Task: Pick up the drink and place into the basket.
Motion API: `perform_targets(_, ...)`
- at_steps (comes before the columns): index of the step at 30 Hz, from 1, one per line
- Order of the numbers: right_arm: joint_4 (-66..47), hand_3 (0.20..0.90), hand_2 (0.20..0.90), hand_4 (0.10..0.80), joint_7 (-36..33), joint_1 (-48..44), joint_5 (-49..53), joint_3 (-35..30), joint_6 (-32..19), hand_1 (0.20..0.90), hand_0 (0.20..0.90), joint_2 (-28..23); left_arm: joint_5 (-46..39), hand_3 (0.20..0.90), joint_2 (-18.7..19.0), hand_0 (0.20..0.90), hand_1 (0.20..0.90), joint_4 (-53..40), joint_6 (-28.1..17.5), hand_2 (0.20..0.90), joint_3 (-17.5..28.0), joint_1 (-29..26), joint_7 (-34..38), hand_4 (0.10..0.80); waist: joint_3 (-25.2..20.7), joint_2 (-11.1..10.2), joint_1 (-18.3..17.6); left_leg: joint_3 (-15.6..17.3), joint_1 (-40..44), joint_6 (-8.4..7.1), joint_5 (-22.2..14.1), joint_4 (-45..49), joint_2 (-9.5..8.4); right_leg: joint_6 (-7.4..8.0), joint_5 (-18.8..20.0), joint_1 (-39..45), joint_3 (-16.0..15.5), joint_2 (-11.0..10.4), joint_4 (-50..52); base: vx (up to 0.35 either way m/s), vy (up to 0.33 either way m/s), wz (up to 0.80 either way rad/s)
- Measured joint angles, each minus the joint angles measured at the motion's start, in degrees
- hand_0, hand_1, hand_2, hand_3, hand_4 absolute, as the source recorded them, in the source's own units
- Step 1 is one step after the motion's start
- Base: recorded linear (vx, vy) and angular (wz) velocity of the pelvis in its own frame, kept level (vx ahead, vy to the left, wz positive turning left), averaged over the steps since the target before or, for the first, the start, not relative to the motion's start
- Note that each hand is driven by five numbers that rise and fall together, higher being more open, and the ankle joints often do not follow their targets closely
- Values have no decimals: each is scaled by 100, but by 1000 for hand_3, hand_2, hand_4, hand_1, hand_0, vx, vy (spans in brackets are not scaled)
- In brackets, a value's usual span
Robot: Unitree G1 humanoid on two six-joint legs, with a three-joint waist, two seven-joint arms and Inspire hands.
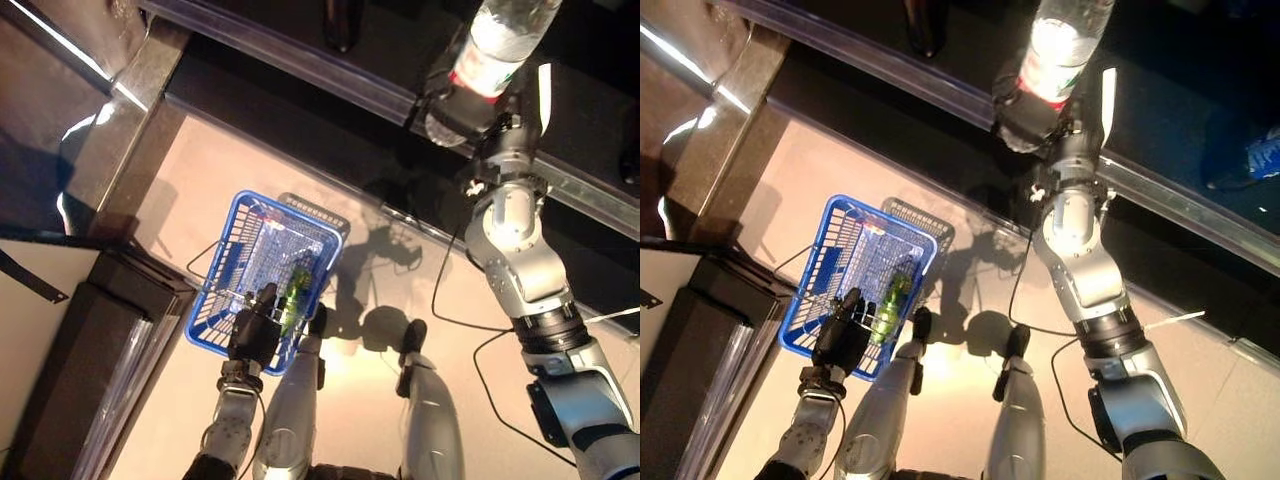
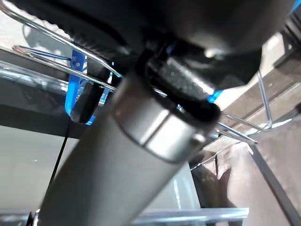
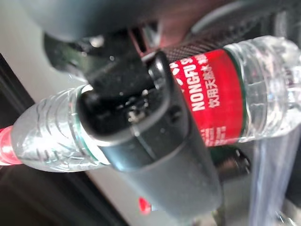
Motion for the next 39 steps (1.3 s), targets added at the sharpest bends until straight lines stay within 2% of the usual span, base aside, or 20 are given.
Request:
perform_targets(4, -202, 200, 300, 100, 409, 382, 11, 111, 2, 300, 300, 114, 174, 200, 90, 300, 300, -358, 3, 300, -72, 165, 6, 100, 0, 0, -4, 20, 261, 1, 0, -128, 10, 4, 0, 251, -11, 9, -114, 9, 2, -1)
perform_targets(10, -294, 200, 300, 100, 673, 560, 18, 354, 35, 300, 300, 145, 258, 200, 147, 300, 300, -625, 39, 300, -168, 263, 20, 100, -3, 0, 0, 34, 502, 5, 3, -265, 12, 32, 17, 515, -32, 17, -302, 31, -3, 1)
perform_targets(14, -699, 200, 300, 100, 857, 938, 159, 644, 179, 300, 300, 261, 488, 200, 300, 300, 300, -997, 248, 300, -193, 429, 175, 100, -8, 3, 14, -50, 824, 9, -7, -414, 14, 69, 37, 958, -208, 25, -555, 66, -18, 11)
perform_targets(20, -769, 200, 300, 100, 1029, 942, 192, 977, 347, 300, 300, 341, 831, 200, 513, 300, 300, -1412, 519, 300, -232, 468, 240, 100, -17, 12, 112, -109, 989, 9, -8, -479, 4, 85, 16, 1196, -248, 29, -666, 39, -1, 8)
perform_targets(23, -786, 200, 300, 100, 1027, 940, 194, 1169, 365, 300, 300, 346, 990, 200, 800, 300, 300, -1882, 639, 300, -445, 497, 243, 100, -22, 21, 248, -210, 999, 5, -6, -477, -5, 82, 14, 1303, -363, 27, -722, 53, -7, 18)
perform_targets(27, -786, 200, 300, 100, 904, 937, 196, 1336, 460, 300, 300, 370, 1332, 200, 1121, 300, 300, -2186, 828, 300, -515, 494, 243, 100, -25, 29, 337, -365, 1096, 3, -6, -486, -48, 128, -5, 1548, -426, 17, -835, 30, -2, 20)
perform_targets(37, -786, 200, 300, 100, 511, 930, 243, 1425, 474, 300, 300, 551, 1378, 200, 1716, 300, 300, -2982, 1153, 300, -613, 537, 219, 100, -28, 34, 626, -523, 1126, -2, -4, -491, -83, 150, -28, 1698, -530, 6, -892, 14, -13, 9)
perform_targets(39, -786, 200, 300, 100, 449, 934, 242, 1486, 474, 300, 300, 544, 1460, 200, 1910, 300, 300, -3193, 1220, 300, -648, 525, 21, 100, -28, 34, 624, -579, 1126, -7, 0, -490, -96, 150, -43, 1738, -626, -3, -895, 6, -21, 14)
